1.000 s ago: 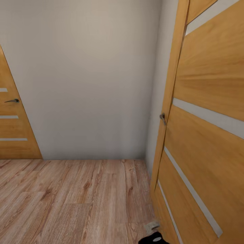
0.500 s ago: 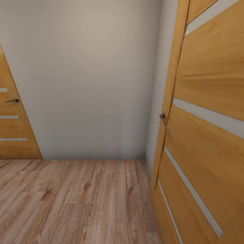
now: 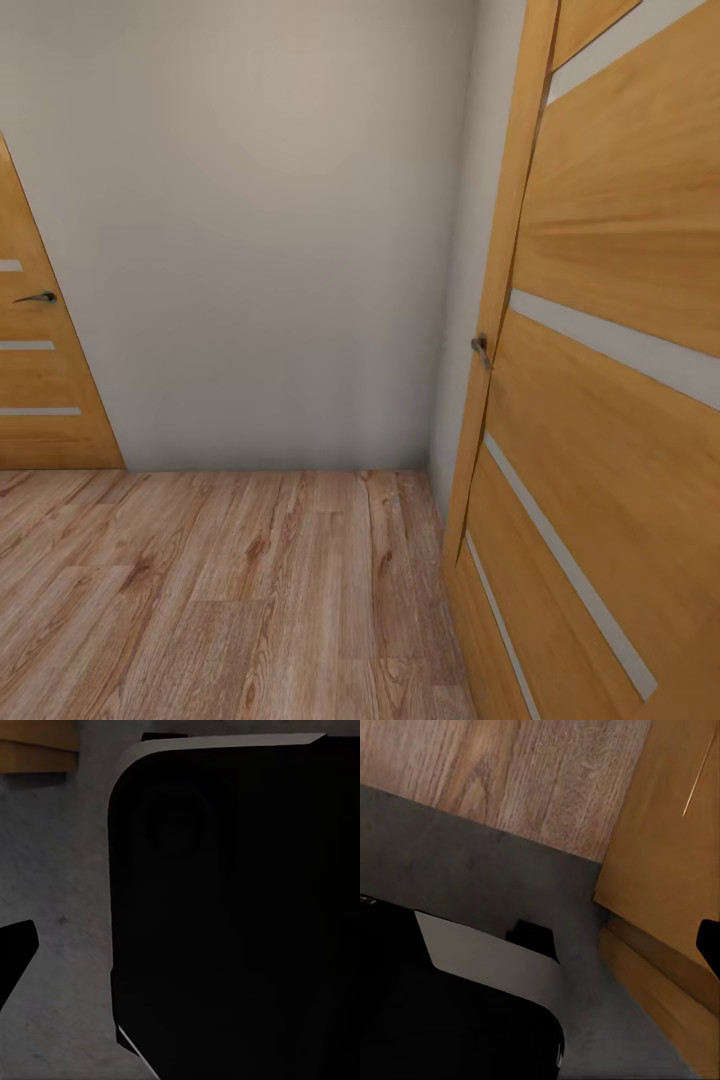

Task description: Move the two storage containers from the living room to the garage. In the garage, place one container on the floor and stack the other container on top of it (either order is fine).

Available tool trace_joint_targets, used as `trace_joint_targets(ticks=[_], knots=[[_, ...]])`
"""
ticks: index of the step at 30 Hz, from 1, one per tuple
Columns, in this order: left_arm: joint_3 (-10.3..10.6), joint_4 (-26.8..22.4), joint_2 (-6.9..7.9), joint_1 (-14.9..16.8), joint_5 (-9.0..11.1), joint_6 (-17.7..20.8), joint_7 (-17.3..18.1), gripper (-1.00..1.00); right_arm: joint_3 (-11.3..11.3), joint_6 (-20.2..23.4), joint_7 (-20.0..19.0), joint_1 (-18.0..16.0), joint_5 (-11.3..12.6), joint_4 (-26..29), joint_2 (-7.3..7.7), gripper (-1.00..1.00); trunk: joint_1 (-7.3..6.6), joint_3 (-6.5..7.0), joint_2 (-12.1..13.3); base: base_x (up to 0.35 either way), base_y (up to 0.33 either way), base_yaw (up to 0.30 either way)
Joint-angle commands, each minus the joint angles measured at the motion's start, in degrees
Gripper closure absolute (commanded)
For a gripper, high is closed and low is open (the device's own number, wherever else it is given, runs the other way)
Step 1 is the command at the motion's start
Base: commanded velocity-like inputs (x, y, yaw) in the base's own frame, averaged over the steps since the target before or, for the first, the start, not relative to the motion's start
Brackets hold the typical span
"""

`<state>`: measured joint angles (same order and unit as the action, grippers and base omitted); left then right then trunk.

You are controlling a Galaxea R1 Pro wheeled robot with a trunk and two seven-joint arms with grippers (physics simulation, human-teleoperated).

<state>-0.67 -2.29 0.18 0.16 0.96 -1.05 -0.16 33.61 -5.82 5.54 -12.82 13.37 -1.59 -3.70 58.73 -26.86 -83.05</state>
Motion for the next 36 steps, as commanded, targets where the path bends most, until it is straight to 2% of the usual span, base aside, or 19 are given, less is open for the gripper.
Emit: trace_joint_targets(ticks=[1, 7, 11, 17, 36], knots=[[-0.1, 0.0, 0.0, 0.0, 0.1, -0.1, 0.0, -1.0, 0.5, -0.4, 0.1, 0.1, 0.6, -0.2, 0.02, -1.0, 0.0, -0.05, 0.0, 0.0, 0.0, 0.0], [-0.1, 0.0, -0.01, 0.0, 0.1, -0.1, 0.0, -1.0, 0.4, -1.3, 0.1, 2.0, 0.9, -0.2, 1.74, -1.0, 0.0, -0.05, 0.0, 0.0, 0.0, 0.0], [0.0, 0.0, -0.01, 0.0, 0.1, -0.1, -0.1, -1.0, 0.4, -0.8, -0.3, 3.2, 1.0, -0.3, 2.1, -1.0, 0.0, -0.05, 0.0, 0.0, 0.0, 0.0], [0.0, 0.0, -0.01, 0.0, 0.1, -0.1, -0.1, -1.0, 0.4, -1.1, -1.5, 4.8, 1.2, -0.3, 2.12, -1.0, 0.0, -0.05, 0.0, 0.0, 0.0, 0.0], [0.0, 0.0, -0.01, 0.0, 0.1, -0.1, 0.0, -1.0, 0.3, -1.3, -1.8, 5.0, 1.4, -0.3, 2.03, -1.0, 0.0, -0.05, 0.0, 0.0, 0.019, 0.0]])
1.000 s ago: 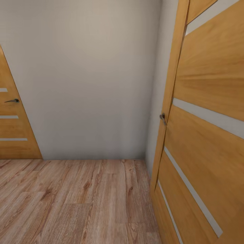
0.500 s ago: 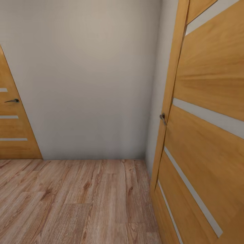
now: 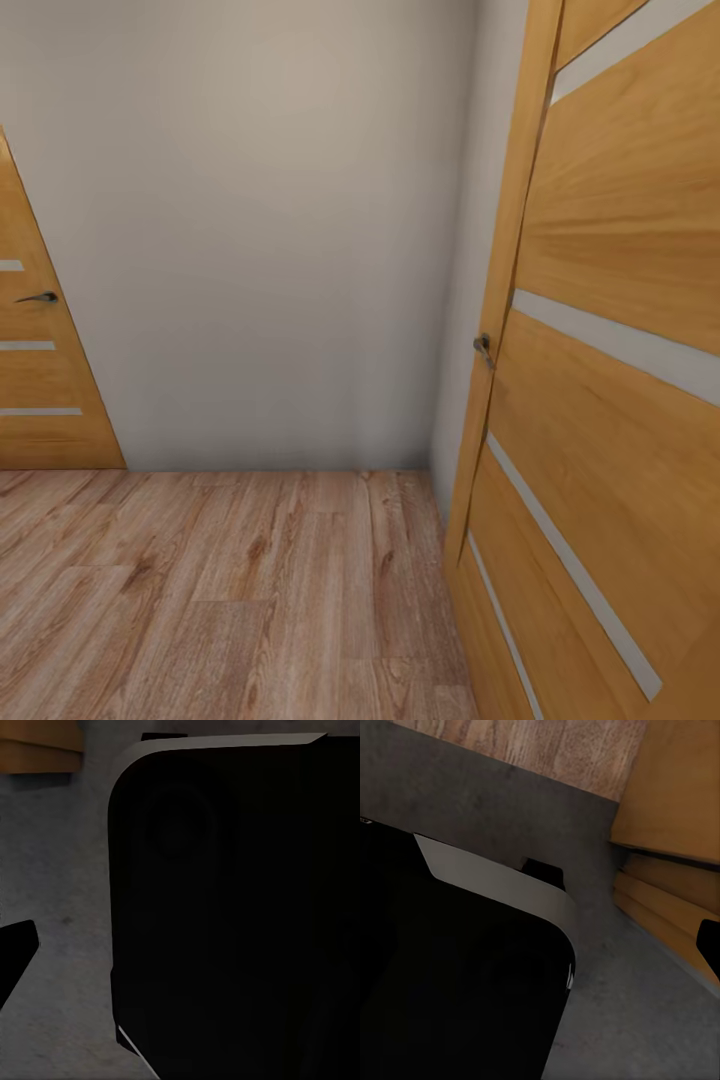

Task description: Move the two storage containers from the living room to the garage. In the garage, place one container on the floor and stack the other container on top of it (either order is fine).

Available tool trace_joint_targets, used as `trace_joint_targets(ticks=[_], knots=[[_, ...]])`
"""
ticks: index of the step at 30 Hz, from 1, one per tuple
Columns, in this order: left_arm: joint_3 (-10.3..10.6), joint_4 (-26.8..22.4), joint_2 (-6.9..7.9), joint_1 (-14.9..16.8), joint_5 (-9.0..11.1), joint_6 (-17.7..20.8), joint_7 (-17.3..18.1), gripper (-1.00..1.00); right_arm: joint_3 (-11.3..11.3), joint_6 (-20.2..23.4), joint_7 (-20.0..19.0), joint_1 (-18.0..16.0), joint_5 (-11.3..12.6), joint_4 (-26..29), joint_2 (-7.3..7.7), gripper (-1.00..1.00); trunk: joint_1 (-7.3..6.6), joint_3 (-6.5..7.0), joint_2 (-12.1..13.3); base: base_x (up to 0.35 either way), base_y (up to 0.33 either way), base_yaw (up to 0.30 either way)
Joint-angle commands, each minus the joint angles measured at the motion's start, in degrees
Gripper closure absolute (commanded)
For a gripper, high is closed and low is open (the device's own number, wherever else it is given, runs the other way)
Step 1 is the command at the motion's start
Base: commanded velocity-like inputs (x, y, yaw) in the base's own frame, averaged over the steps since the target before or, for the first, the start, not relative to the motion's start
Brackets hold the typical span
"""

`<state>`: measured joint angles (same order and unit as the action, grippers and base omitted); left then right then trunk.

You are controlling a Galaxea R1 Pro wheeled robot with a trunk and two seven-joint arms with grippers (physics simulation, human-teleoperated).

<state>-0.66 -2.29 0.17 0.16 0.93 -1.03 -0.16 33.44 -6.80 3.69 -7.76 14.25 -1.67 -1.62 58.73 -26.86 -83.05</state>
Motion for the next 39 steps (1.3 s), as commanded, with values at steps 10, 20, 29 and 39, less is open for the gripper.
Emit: trace_joint_targets(ticks=[10, 20, 29, 39], knots=[[0.0, 0.0, 0.0, 0.0, 0.1, -0.1, 0.0, -1.0, 0.5, -0.3, 0.1, -0.1, 0.5, -0.2, -0.05, -1.0, 0.0, -0.06, 0.0, 0.0, 0.062, 0.0], [0.0, 0.0, 0.0, 0.0, 0.0, -0.1, 0.0, -1.0, 0.5, -0.3, 0.1, -0.1, 0.4, -0.2, -0.05, -1.0, 0.0, -0.06, 0.0, 0.092, 0.002, 0.0], [0.0, 0.0, 0.0, 0.0, 0.0, -0.1, 0.1, -1.0, 0.5, -0.3, 0.1, -0.1, 0.4, -0.2, -0.05, -1.0, 0.0, -0.06, 0.0, 0.278, 0.0, 0.0], [0.0, 0.0, 0.0, 0.0, 0.0, -0.1, 0.1, -1.0, 0.5, -0.3, 0.1, -0.1, 0.5, -0.2, -0.05, -1.0, 0.0, -0.06, 0.0, 0.036, 0.0, 0.0]])
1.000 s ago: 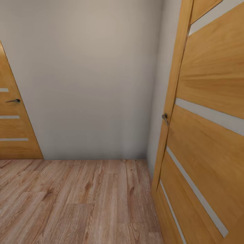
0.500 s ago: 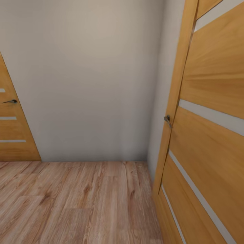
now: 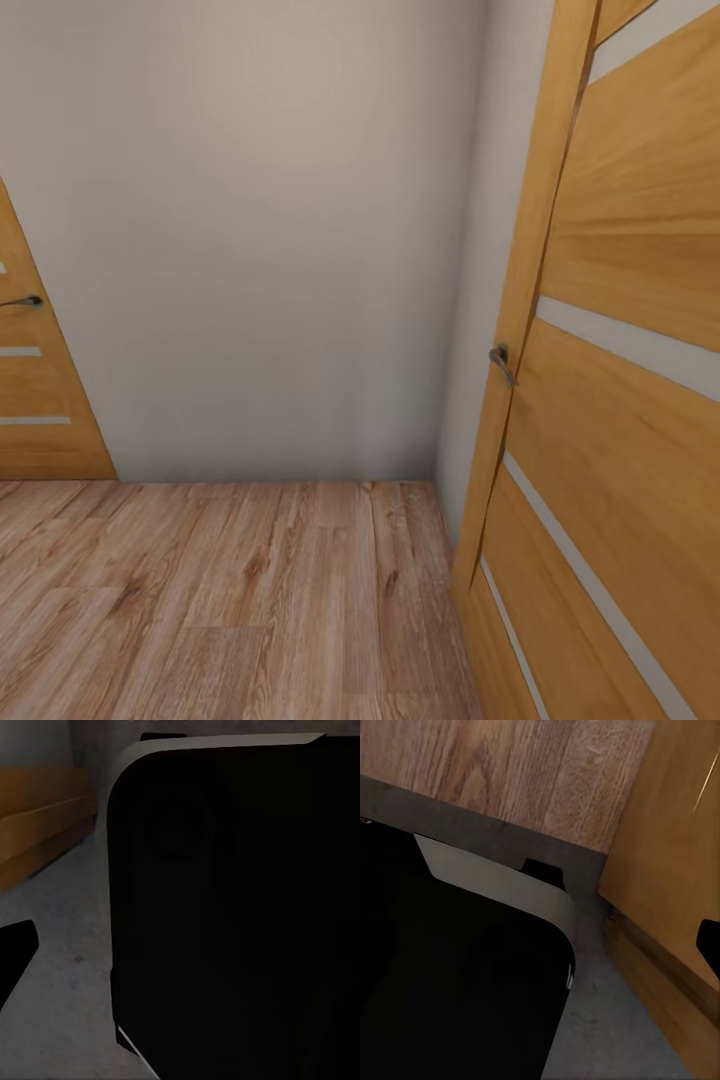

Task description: Move the two storage containers from the living room to the garage. In the garage, place one container on the floor and stack the other container on top of it (either order is fine).

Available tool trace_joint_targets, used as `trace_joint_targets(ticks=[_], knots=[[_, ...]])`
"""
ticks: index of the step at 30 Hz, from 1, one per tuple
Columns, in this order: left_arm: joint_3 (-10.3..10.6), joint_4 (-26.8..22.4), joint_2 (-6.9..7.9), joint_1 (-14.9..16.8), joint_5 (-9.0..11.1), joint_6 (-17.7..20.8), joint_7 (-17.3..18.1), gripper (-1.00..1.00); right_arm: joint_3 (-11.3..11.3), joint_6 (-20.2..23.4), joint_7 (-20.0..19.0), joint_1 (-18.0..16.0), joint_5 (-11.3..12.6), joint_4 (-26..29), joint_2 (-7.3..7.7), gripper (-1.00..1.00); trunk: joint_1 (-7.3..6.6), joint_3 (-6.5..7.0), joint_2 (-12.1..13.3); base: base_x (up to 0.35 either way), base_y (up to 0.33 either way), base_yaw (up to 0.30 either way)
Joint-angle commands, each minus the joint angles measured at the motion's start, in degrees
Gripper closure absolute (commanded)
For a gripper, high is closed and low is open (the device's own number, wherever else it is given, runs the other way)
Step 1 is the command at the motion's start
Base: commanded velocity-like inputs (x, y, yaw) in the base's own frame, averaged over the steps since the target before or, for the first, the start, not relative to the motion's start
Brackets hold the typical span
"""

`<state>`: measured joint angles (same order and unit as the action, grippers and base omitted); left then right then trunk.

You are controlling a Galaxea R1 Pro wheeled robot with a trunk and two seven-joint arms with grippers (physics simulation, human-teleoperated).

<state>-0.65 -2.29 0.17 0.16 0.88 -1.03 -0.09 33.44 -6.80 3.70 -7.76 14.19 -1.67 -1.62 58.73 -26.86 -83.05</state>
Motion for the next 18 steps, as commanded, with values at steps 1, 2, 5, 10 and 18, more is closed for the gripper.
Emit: trace_joint_targets(ticks=[1, 2, 5, 10, 18], knots=[[0.0, 0.0, 0.0, 0.0, 0.1, -0.1, 0.0, -1.0, 0.5, -0.3, 0.1, -0.1, 0.5, -0.2, -0.05, -1.0, 0.0, -0.05, 0.0, 0.009, 0.0, 0.0], [0.0, 0.0, 0.0, 0.0, 0.1, -0.1, 0.0, -1.0, 0.5, -0.3, 0.1, -0.1, 0.5, -0.2, -0.05, -1.0, 0.0, -0.05, 0.0, 0.051, 0.0, 0.0], [0.0, 0.0, 0.0, 0.0, 0.1, -0.1, 0.0, -1.0, 0.5, -0.3, 0.1, -0.1, 0.5, -0.2, -0.05, -1.0, 0.0, -0.05, 0.0, 0.163, 0.0, 0.0], [0.0, 0.0, 0.0, 0.0, 0.1, -0.1, 0.0, -1.0, 0.5, -0.3, 0.1, -0.1, 0.5, -0.2, 0.01, -1.0, 0.0, -0.05, 0.0, 0.279, 0.0, 0.0], [-0.1, 0.0, 0.0, 0.0, 0.1, -0.1, 0.0, -1.0, 0.5, -0.3, 0.1, -0.1, 0.6, -0.2, -0.05, -1.0, 0.0, -0.05, 0.0, 0.059, 0.0, 0.014]])
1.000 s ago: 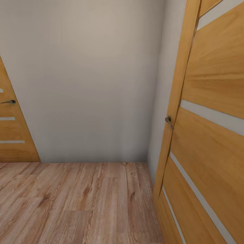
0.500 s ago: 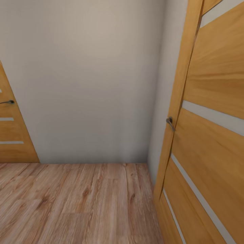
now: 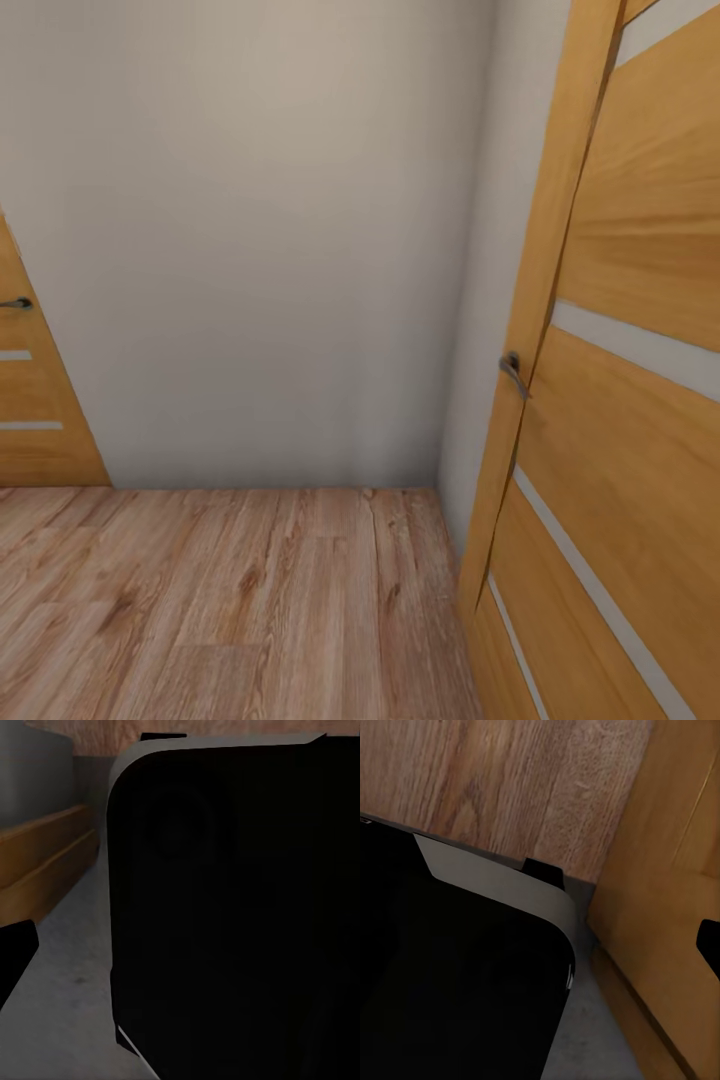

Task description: Move the two storage containers from the living room to the garage. In the garage, place one container on the floor and stack the other container on top of it (either order is fine).

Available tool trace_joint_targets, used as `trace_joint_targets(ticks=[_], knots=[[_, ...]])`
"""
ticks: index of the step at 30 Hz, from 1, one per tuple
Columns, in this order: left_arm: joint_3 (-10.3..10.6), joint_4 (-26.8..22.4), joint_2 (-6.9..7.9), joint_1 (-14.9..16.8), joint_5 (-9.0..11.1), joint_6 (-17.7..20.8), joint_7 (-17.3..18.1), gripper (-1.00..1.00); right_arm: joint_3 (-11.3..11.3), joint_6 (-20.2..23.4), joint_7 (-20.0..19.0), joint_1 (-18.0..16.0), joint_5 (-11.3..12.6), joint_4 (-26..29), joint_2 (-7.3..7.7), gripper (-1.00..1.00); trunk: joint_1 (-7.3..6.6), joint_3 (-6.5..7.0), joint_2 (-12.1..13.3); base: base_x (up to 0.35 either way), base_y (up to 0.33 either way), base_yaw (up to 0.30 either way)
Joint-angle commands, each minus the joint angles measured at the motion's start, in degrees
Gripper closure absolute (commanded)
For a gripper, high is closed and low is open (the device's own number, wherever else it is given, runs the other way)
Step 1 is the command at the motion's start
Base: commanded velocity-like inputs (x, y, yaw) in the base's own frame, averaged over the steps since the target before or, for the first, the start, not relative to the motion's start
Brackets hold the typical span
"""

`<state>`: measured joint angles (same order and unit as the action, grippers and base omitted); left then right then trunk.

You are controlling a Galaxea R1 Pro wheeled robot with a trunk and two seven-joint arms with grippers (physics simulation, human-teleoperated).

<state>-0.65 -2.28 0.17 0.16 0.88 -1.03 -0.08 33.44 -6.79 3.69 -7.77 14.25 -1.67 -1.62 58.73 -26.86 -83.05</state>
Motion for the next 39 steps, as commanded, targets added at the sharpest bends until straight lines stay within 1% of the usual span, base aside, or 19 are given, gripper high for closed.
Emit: trace_joint_targets(ticks=[1, 10, 13, 22, 32, 39], knots=[[0.0, 0.0, 0.0, 0.0, 0.1, -0.1, 0.0, -1.0, 0.5, -0.3, 0.1, -0.1, 0.5, -0.2, -0.05, -1.0, 0.0, -0.05, 0.0, 0.003, 0.0, 0.157], [-0.1, 0.0, 0.0, 0.0, 0.1, -0.1, 0.0, -1.0, 0.5, -0.3, 0.1, -0.1, 0.5, -0.2, -0.05, -1.0, 0.0, -0.05, 0.0, 0.001, 0.0, 0.241], [-0.1, 0.0, 0.0, 0.0, 0.1, -0.1, 0.0, -1.0, 0.5, -0.3, 0.1, -0.1, 0.5, -0.2, -0.05, -1.0, 0.0, -0.05, 0.0, 0.041, 0.0, 0.099], [-0.1, 0.0, 0.0, 0.0, 0.1, -0.1, 0.0, -1.0, 0.5, -0.3, 0.1, -0.1, 0.5, -0.2, -0.05, -1.0, 0.0, -0.05, 0.0, 0.249, 0.0, 0.014], [-0.1, 0.0, 0.0, 0.0, 0.1, -0.1, 0.0, -1.0, 0.5, -0.3, 0.1, -0.1, 0.5, -0.2, 0.03, -1.0, 0.0, -0.05, 0.0, 0.054, 0.0, 0.0], [0.0, 0.0, 0.0, 0.0, 0.1, -0.1, 0.0, -1.0, 0.5, -0.3, 0.1, -0.1, 0.5, -0.2, 0.03, -1.0, 0.0, -0.05, 0.0, 0.247, 0.0, 0.0]])
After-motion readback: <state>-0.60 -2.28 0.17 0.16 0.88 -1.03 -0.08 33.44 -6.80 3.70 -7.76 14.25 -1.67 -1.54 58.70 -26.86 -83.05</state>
